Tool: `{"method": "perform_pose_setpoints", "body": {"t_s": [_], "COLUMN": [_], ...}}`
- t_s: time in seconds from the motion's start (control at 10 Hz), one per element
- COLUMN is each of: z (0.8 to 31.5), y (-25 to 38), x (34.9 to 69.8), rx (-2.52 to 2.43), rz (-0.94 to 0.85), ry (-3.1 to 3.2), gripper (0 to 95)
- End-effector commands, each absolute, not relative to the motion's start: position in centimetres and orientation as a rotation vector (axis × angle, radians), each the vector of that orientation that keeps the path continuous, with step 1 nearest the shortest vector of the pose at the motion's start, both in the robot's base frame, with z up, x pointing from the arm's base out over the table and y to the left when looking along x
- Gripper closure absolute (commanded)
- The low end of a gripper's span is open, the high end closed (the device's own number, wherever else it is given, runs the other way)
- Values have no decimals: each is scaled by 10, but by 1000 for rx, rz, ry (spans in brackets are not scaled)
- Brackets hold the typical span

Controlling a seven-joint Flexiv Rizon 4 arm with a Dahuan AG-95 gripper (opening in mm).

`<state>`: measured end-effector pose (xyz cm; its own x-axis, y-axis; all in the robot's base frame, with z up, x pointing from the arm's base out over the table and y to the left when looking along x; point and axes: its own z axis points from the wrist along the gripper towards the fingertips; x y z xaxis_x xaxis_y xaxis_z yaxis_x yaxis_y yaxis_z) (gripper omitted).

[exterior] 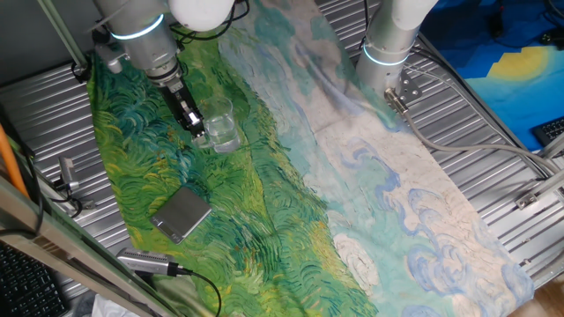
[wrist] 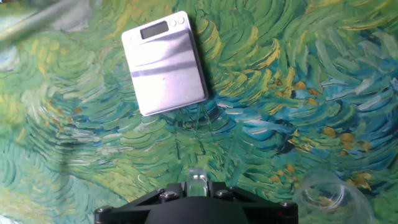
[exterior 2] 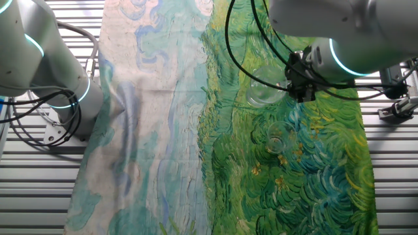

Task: Pour the water from one cup into another empty cup

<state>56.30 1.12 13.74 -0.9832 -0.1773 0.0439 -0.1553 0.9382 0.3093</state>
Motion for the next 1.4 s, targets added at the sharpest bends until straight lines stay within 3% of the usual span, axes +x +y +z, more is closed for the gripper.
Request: {"method": "perform_pose_setpoints", "body": {"t_s": [0.1, 1.4], "z": [137, 136], "y": [11, 10], "x": [565, 566], "rx": [261, 171], "rz": [-488, -683], "ry": [-3019, -3003], "gripper": [950, 950]}}
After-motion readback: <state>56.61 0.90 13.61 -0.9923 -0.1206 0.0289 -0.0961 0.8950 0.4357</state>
